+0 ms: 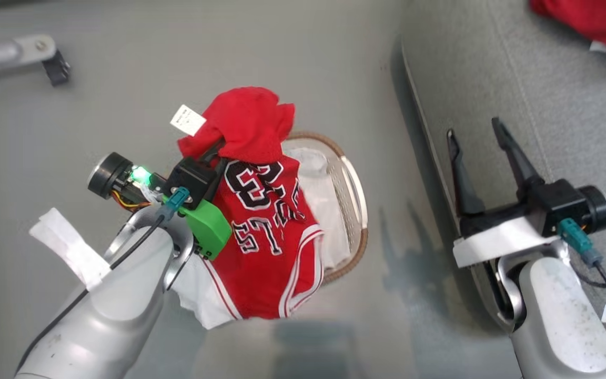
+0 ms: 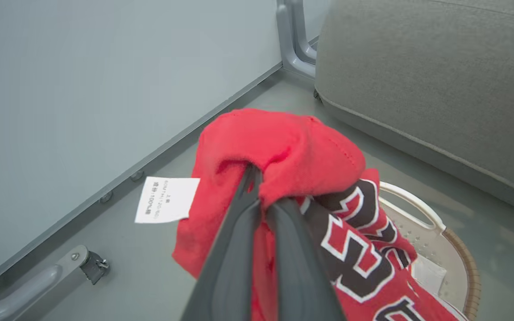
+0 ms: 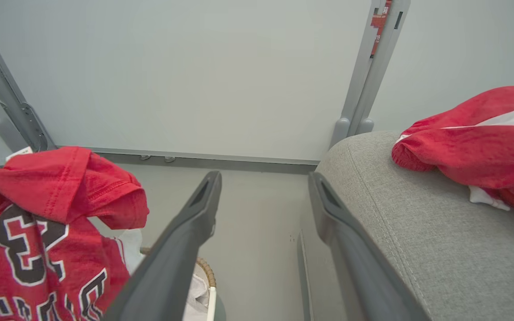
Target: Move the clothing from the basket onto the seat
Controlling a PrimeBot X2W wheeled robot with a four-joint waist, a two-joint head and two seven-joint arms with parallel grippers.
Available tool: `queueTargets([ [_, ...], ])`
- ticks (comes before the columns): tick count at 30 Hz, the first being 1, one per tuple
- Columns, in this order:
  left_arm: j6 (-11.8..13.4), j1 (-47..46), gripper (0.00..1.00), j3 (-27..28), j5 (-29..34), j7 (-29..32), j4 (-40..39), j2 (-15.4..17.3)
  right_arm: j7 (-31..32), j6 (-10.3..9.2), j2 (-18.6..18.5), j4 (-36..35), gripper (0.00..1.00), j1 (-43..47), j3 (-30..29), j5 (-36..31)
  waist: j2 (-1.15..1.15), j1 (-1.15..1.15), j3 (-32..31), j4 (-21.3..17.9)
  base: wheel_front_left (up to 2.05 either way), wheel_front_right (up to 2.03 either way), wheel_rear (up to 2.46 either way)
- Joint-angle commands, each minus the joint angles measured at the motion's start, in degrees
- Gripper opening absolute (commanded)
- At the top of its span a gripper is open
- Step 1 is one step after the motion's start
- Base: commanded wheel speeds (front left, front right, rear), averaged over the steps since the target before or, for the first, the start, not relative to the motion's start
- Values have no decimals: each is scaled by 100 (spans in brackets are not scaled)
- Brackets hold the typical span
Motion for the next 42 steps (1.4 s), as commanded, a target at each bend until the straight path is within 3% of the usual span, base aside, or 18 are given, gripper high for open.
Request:
queueTargets([
  [1, -14, 55, 0, -43, 50, 12, -118, 68, -11, -8, -27, 90, 100, 177, 31, 42, 0, 0, -1242, 334, 0, 0, 0],
  [8, -79, -311, 0, -205, 13, 413, -943, 450, -11, -8, -23, 410, 100, 401, 207, 171, 0, 0, -1933, 361, 0, 0, 0],
  [18, -105, -844, 0, -152, -324, 1068, -1892, 943, -11, -8, -24, 789, 100, 60, 806, 409, 0, 0, -2232, 317, 0, 0, 0],
  [33, -108, -683, 0, -357, -604, 1263, -2361, 894, -11, -8, -26, 1243, 100, -874, 2669, 1344, 0, 0, -2402, 461, 0, 0, 0],
  [42, -90, -558, 0, -521, -697, 1191, -2726, 856, -12, -8, -26, 1764, 100, -1601, 3026, 1367, 0, 0, -2441, 532, 0, 0, 0],
])
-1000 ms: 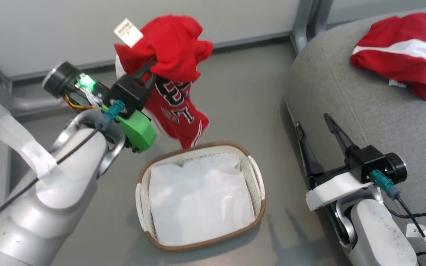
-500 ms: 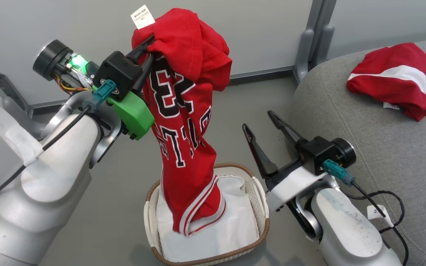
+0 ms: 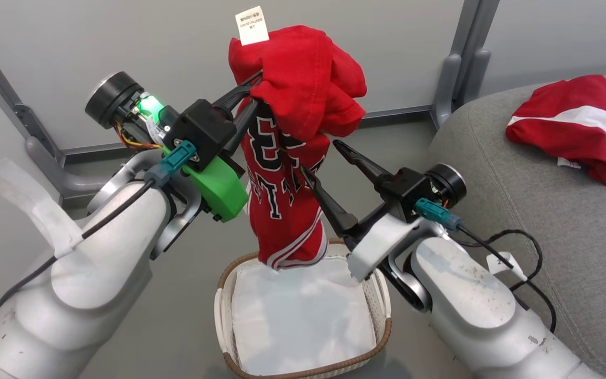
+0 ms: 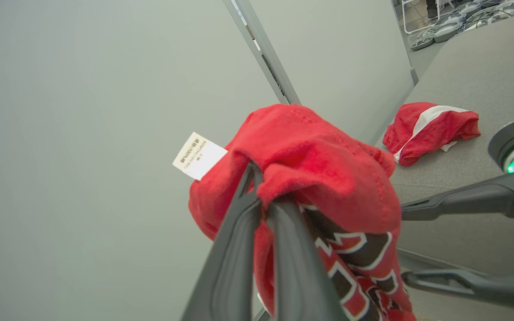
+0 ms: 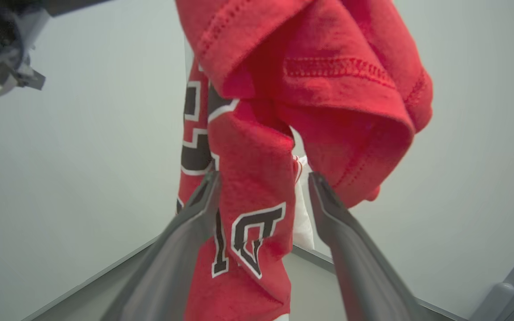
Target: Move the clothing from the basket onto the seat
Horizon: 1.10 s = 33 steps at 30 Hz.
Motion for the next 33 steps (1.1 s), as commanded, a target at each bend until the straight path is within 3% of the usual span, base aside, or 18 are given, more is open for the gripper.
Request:
queueTargets([
  [1, 13, 76, 0, -5, -41, -18, -30, -27, -11, -8, -27, 122, 100, -163, 13, -30, 0, 0, 1, -7, 0, 0, 0],
  [7, 18, 19, 0, -79, -82, -31, -42, -113, -11, -8, -21, 744, 100, -731, 289, -113, 0, 0, 23, -22, 0, 0, 0],
  [15, 10, -42, 0, -221, -127, -17, -45, -226, 49, -8, -24, 1359, 100, -1173, 1769, 902, 0, 0, 17, 45, 0, 0, 0],
  [16, 9, -25, 0, -239, -145, -9, -62, -231, 30, -8, -21, 1355, 56, -1210, 1880, 1029, 0, 0, 18, 63, 0, 0, 0],
  [20, 18, 48, 0, -244, -242, 27, -103, -207, -5, -8, -22, 1243, 13, -1362, 2246, 1272, 0, 0, 35, 136, 0, 0, 0],
  [22, 47, 85, 0, -210, -289, 38, -110, -172, -11, -8, -19, 1083, 0, -1438, 2307, 1284, 0, 0, 51, 161, 0, 0, 0],
  [33, 278, 428, 0, 108, -724, 91, 111, 68, -17, -8, -23, 754, 0, -1239, 1930, 940, 0, 0, 121, 127, 0, 0, 0],
])
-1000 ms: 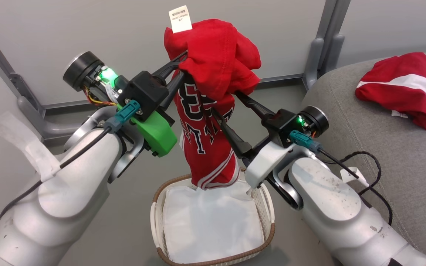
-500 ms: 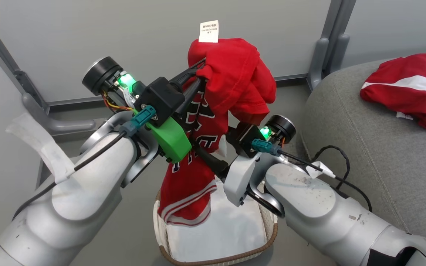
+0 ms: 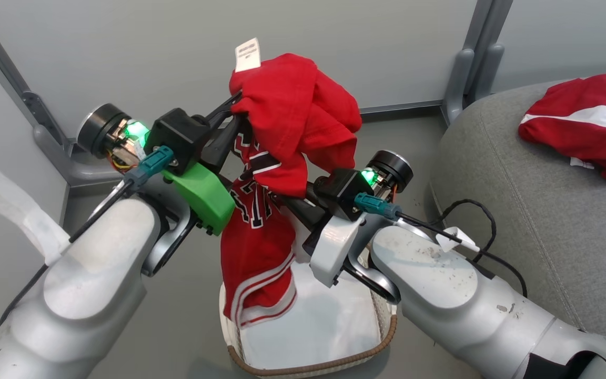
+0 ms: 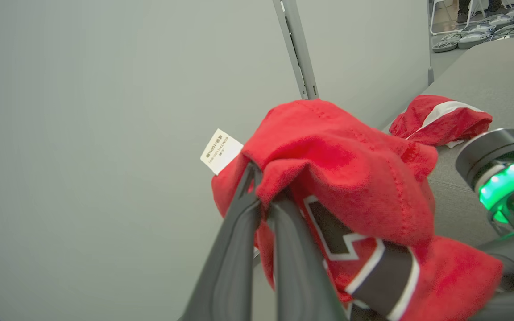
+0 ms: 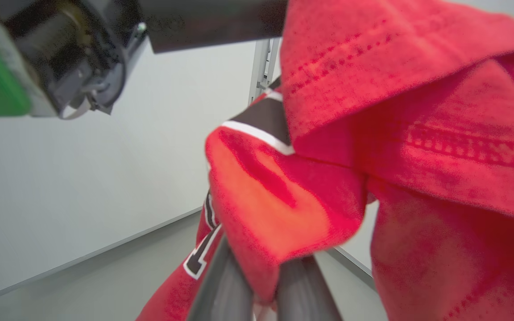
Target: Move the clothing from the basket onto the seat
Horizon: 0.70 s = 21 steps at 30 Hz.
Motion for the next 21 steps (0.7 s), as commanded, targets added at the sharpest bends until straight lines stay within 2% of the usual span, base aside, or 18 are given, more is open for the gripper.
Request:
queueTargets([
  [1, 57, 126, 36, 53, -90, -15, 37, 59, -27, -8, -17, -63, 0, 63, -87, -52, 0, 0, 26, -30, 0, 0, 0],
  [2, 77, 197, 65, 84, -138, -39, 76, 80, -27, -8, -18, -101, 0, 96, -163, -86, 0, 0, 40, -46, 0, 0, 0],
  [3, 101, 257, 100, 108, -169, -67, 98, 89, -27, -8, -18, -132, 0, 128, -227, -117, 0, 0, 49, -57, 0, 0, 0],
  [12, 362, 1039, 100, 231, -485, -607, 338, -26, -28, -8, -83, -293, 0, 375, -970, -621, 0, 0, 104, -127, 0, 0, 0],
  [21, 460, 1810, 100, 63, -561, -1089, 502, -269, -28, -8, -318, -420, 0, 730, -1677, -1021, 0, 0, 98, -130, 0, 0, 0],
])
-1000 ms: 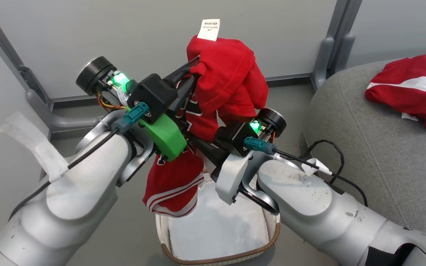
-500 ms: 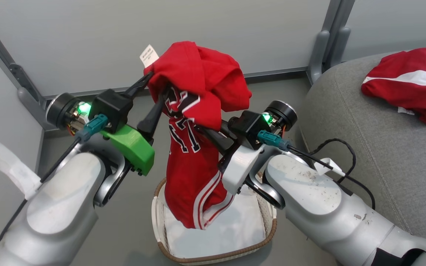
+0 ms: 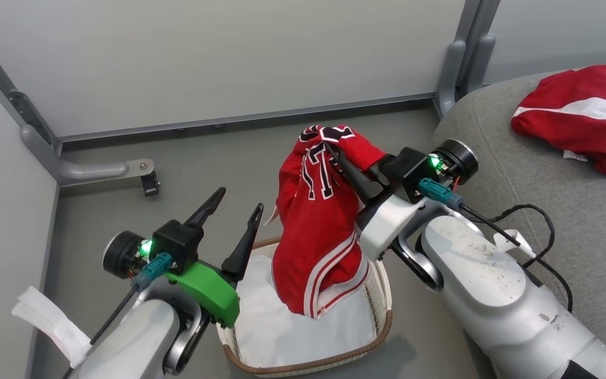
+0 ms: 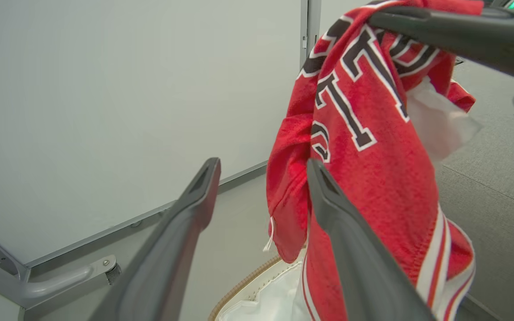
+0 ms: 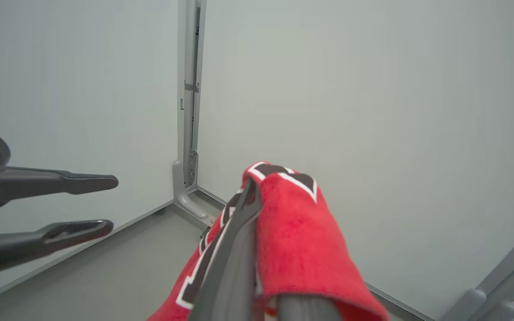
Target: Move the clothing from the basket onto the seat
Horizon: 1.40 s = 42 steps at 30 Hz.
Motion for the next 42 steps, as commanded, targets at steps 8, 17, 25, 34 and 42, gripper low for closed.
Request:
queueTargets([
  [8, -72, 345, 100, -170, 61, -170, 132, -158, -29, -8, -214, -231, 0, 357, -509, -248, 0, 0, 55, -132, 0, 0, 0],
  [17, -36, 266, 100, -275, 268, -221, -38, -222, -28, -8, -408, -536, 0, 474, -943, -488, 0, 0, 269, -857, 0, 0, 0],
  [25, -25, 62, 100, -305, 337, -225, -36, -252, -29, -8, -559, -688, 0, 591, -1252, -599, 0, 0, 605, -1836, 0, 0, 0],
  [34, -103, -128, 100, -402, 343, -239, 116, -445, -29, -8, -649, -597, 0, 637, -1458, -638, 0, 0, 884, -2319, 0, 0, 0],
  [42, -128, -218, 100, -446, 414, -255, 230, -522, -29, -8, -847, -338, 0, 190, -1587, -607, 0, 0, 1087, -2001, 0, 0, 0],
])
